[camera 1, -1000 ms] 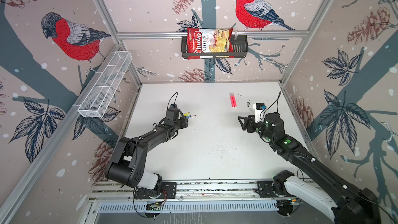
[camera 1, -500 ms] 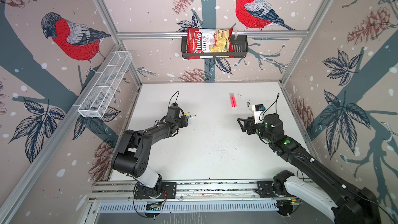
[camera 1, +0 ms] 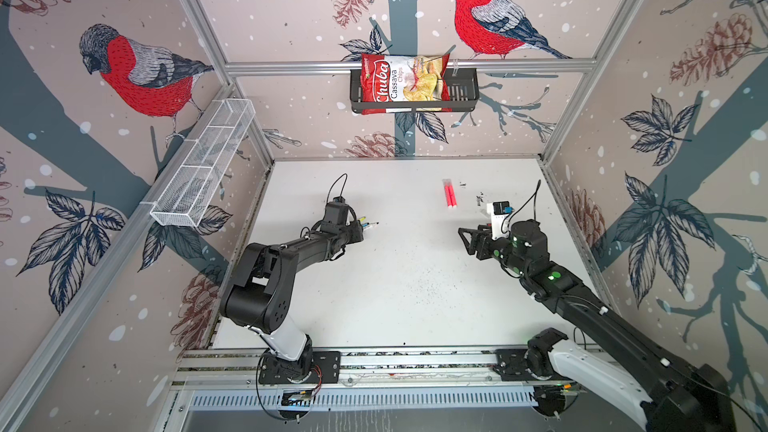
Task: Insert the pens into the pen caps
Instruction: 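Move the left gripper over the white marker while the right gripper withdraws, then lower the left gripper and grasp the white marker near its cap end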
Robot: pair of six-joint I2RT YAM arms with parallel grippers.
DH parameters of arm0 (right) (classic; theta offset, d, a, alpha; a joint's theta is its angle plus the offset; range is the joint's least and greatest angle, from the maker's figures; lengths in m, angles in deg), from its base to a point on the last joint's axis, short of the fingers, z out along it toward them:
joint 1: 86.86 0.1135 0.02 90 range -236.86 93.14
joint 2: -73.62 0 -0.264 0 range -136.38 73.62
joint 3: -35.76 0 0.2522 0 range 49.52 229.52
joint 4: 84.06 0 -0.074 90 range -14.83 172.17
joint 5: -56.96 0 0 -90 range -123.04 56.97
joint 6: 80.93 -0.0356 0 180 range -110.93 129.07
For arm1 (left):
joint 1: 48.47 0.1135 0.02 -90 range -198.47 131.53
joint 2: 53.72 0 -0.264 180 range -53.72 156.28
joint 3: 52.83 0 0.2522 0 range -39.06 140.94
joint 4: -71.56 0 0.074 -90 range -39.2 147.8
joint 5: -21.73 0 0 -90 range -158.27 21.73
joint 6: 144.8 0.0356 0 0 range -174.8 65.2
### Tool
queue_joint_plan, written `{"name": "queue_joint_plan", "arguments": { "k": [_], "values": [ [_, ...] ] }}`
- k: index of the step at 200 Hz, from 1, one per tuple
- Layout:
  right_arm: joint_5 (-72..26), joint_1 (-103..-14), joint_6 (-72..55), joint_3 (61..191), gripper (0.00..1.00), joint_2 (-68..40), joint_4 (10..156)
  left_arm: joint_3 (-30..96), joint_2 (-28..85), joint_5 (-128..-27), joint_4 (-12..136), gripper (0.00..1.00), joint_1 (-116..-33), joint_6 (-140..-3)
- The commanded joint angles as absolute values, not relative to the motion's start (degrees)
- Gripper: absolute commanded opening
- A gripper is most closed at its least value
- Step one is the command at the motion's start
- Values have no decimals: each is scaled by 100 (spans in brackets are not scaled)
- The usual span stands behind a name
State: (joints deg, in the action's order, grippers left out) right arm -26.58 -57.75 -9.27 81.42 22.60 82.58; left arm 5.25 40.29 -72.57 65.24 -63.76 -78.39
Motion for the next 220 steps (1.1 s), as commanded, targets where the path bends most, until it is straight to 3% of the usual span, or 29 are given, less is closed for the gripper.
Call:
{"name": "queue_joint_plan", "arguments": {
  "k": [1,152,220],
  "values": [
    [-2626,-5775,-985,8142,74,2282,8435,572,4082,-7326,6629,53,-6359,-7737],
    [-2538,-5783,-1068,8079,74,2387,8521,348,4139,-7907,6532,51,-6397,-7612],
    [-2504,-5781,-1144,8019,75,2405,8612,158,4027,-7623,6310,50,-6694,-7565]
  ]
}}
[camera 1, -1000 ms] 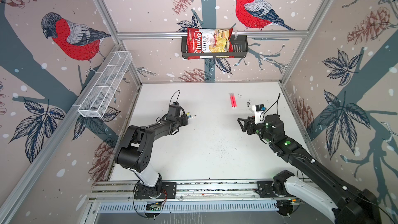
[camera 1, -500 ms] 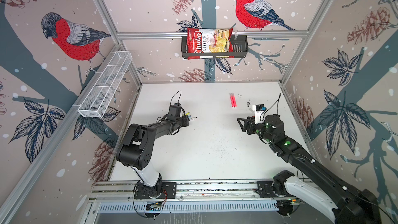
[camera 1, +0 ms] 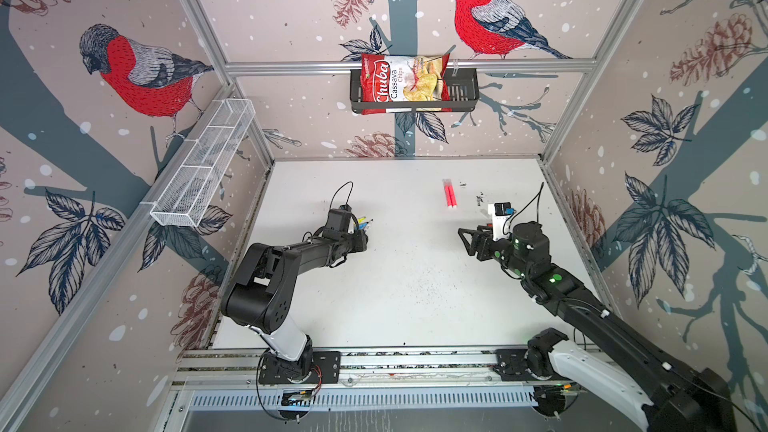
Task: Insert the pens into the pen caps
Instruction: 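Lower the left gripper and grasp the white marker near its cap end, then lift the white marker upright with the left gripper toward the right gripper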
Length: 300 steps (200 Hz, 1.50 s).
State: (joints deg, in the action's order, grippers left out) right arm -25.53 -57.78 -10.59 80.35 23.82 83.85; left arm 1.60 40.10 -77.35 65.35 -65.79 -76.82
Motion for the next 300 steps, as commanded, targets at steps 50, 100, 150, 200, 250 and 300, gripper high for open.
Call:
{"name": "queue_joint_plan", "arguments": {
  "k": [50,100,150,200,250,300],
  "values": [
    [-2512,-5781,-1137,8067,75,2415,8596,619,4375,-6951,5731,46,-7118,-7317],
    [-2537,-5783,-1129,8072,75,2424,8566,895,4681,-6726,5369,30,-7292,-7155],
    [-2546,-5787,-1138,8054,75,2438,8571,1151,4910,-6492,5003,19,-7576,-6959],
    [-2565,-5802,-1176,7942,75,2519,8584,496,3827,-7660,6122,13,-7636,-6906],
    [-2263,-5830,-1418,7726,76,2455,8901,-499,2086,-8635,7615,15,-7637,-7135],
    [-548,-5821,-1958,7479,81,1917,10070,-1056,1361,-9241,8573,16,-7671,-7804]
  ]
}}
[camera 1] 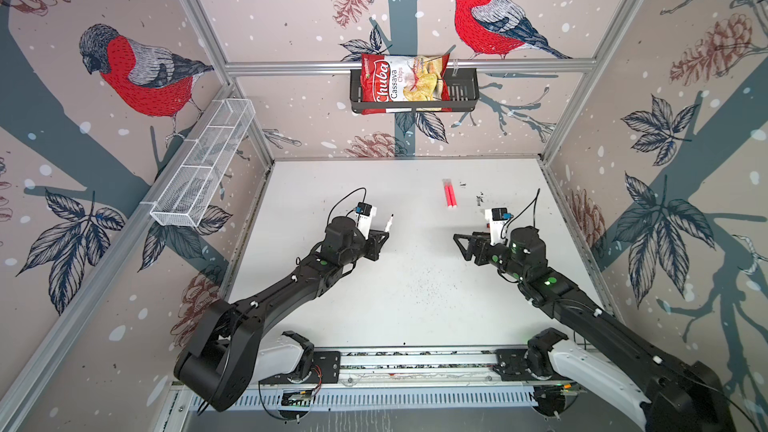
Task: Insert the pens into the pen caps
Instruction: 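Lift the white marker upright with the left gripper toward the right gripper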
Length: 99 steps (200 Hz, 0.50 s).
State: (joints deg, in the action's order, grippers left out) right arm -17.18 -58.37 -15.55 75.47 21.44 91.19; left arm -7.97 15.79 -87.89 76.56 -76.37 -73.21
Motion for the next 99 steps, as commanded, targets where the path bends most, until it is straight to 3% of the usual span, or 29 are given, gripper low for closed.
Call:
{"name": "queue_joint_plan", "arguments": {
  "k": [1,26,99],
  "values": [
    [-511,-5812,-1980,7476,81,1902,10106,-1080,1347,-9247,8609,16,-7674,-7828],
    [27,-5614,-2273,7477,81,1507,10769,-1338,1128,-9102,8952,17,-7878,-8056],
    [74,-4866,-2532,8048,72,410,11518,-1337,920,-8473,8826,19,-8643,-8073]
  ]
}}
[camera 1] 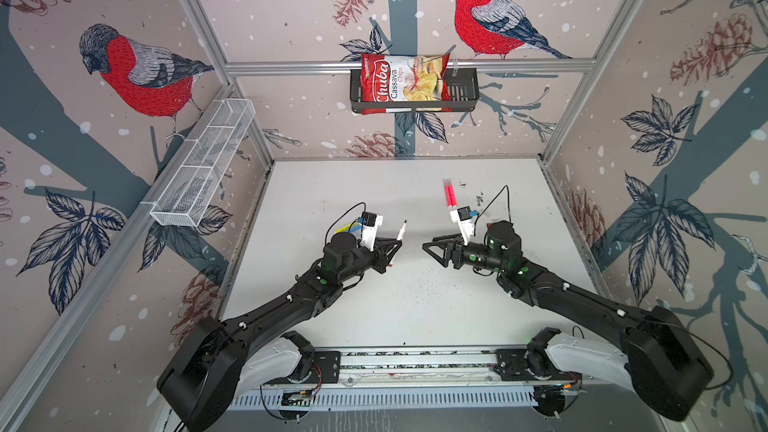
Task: Insert the pens into the pen caps
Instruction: 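Lift the white marker upright with the left gripper toward the right gripper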
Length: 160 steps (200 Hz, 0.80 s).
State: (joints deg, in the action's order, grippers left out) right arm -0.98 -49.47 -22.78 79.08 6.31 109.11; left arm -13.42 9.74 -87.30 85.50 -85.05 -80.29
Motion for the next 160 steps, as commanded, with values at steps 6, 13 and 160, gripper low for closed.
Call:
{"name": "queue_joint_plan", "arguments": {
  "k": [6,13,160],
  "values": [
    [102,-4839,-2569,8083,70,333,11598,-1329,912,-8441,8824,19,-8688,-8082],
    [113,-4791,-2582,8129,68,245,11657,-1331,908,-8406,8829,19,-8739,-8094],
    [150,-4485,-2837,8590,33,-652,12030,-1304,951,-8214,8905,19,-9189,-8075]
  ]
}}
